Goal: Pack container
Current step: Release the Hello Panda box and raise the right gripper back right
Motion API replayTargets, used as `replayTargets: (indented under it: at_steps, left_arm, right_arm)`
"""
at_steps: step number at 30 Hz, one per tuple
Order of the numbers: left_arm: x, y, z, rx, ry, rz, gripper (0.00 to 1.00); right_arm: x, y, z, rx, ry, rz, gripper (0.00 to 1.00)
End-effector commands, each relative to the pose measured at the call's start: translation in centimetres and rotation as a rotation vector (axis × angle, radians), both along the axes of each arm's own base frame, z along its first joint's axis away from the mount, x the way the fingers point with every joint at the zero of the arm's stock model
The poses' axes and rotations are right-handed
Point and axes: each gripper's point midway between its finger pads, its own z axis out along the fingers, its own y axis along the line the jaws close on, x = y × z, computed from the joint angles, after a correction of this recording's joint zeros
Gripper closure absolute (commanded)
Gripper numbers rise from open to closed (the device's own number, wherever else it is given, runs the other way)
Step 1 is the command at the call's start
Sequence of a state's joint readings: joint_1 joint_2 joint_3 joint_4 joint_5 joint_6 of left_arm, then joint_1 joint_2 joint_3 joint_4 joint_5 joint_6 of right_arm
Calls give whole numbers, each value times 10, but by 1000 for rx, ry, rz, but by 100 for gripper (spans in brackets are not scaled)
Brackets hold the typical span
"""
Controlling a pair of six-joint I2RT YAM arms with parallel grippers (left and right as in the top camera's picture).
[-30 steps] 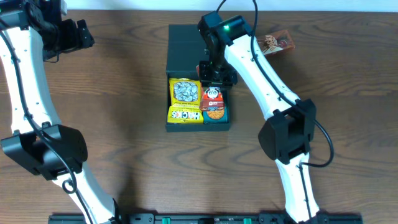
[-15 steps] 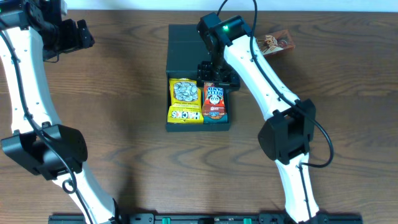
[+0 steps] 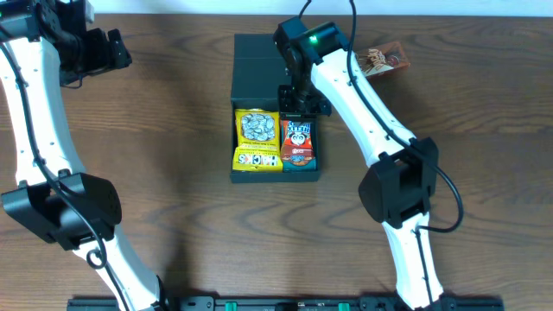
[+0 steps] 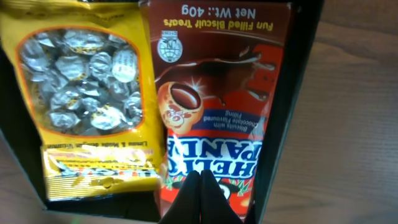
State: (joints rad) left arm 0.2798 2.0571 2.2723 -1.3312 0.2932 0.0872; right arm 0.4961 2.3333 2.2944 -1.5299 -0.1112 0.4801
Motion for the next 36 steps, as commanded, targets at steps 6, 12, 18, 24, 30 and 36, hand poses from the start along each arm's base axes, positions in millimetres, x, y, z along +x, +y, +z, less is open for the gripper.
replayTargets:
  at_steps: [6,12,18,24,30,36]
  left_arm:
    - [-3,-3,-1,-9,8,-23,5]
    - [-4,-3,-1,-10,11,-23,5]
    - [-5,-3,-1,-12,16,-23,5]
    - [-5,-3,-1,-12,17,-23,5]
    - [-5,-3,-1,-12,18,-23,5]
    - [-5,-4,-1,-14,19,-19,5]
  right_arm:
    - [-6,-3,-26,-44,48,66,99]
    - [-8,-4,-42,-49,61,94,99]
    - [-14,-9,-53,-64,91,90,99]
    - [-4,-3,-31,-11,54,77,99]
    - [29,-7,33,67,-118,63,99]
    - [106,-60,87,46,-429,-65,76]
